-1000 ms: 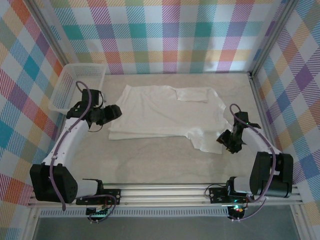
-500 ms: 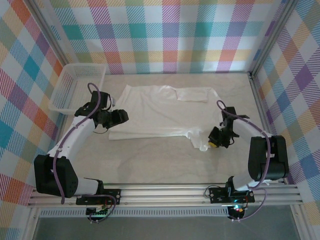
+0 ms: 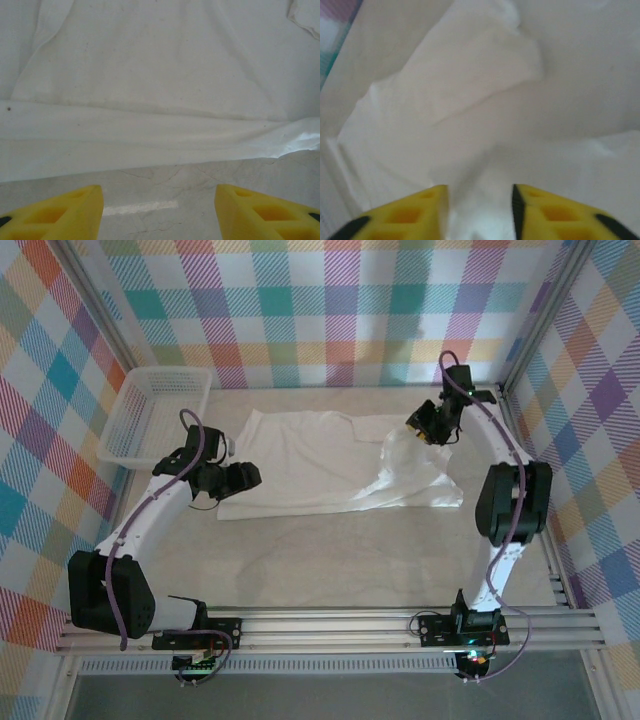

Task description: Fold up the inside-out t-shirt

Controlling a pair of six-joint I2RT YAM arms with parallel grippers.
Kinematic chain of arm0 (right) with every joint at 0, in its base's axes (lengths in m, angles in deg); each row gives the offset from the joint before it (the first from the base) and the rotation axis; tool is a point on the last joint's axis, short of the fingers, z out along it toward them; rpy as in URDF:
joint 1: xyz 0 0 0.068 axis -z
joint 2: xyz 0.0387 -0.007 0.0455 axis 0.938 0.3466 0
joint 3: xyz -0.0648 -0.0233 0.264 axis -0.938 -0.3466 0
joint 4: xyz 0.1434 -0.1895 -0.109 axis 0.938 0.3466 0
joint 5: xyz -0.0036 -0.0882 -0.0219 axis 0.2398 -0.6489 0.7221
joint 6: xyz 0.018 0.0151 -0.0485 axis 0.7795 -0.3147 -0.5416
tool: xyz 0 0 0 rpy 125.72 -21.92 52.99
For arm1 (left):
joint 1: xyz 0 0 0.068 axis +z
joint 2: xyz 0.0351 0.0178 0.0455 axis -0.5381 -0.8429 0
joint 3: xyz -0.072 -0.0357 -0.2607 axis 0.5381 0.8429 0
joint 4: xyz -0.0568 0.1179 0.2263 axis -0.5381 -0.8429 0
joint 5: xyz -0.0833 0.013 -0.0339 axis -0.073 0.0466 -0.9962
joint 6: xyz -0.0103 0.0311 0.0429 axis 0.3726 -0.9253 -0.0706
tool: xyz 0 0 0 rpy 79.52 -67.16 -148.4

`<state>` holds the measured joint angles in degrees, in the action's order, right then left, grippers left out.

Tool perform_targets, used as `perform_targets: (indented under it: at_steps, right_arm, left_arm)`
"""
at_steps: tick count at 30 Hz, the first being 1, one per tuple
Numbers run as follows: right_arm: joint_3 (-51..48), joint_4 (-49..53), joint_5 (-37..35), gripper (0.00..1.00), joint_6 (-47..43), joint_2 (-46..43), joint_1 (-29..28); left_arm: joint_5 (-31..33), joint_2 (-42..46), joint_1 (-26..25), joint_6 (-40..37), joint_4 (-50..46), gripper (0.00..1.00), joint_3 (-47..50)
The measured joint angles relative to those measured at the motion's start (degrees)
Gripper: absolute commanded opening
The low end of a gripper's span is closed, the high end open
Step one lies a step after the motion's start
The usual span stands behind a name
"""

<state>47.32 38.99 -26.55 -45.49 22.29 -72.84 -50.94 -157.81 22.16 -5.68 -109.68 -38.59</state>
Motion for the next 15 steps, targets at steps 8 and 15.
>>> perform_targets:
  at_steps: [8,15]
  right_arm:
    - [-20.59,-0.72,-2.95,0.14,-2.32,-8.31,3.5]
    - [-27.87,-2.58,-6.12,0.0,-4.15,-7.1,8.94]
  left_arm:
    - [2.8,-4.46,-0.04,2.34,0.09,0.08,-0.63]
    - [10.38,-22.38,-0.02,4.57,-0.02,0.0,-11.41]
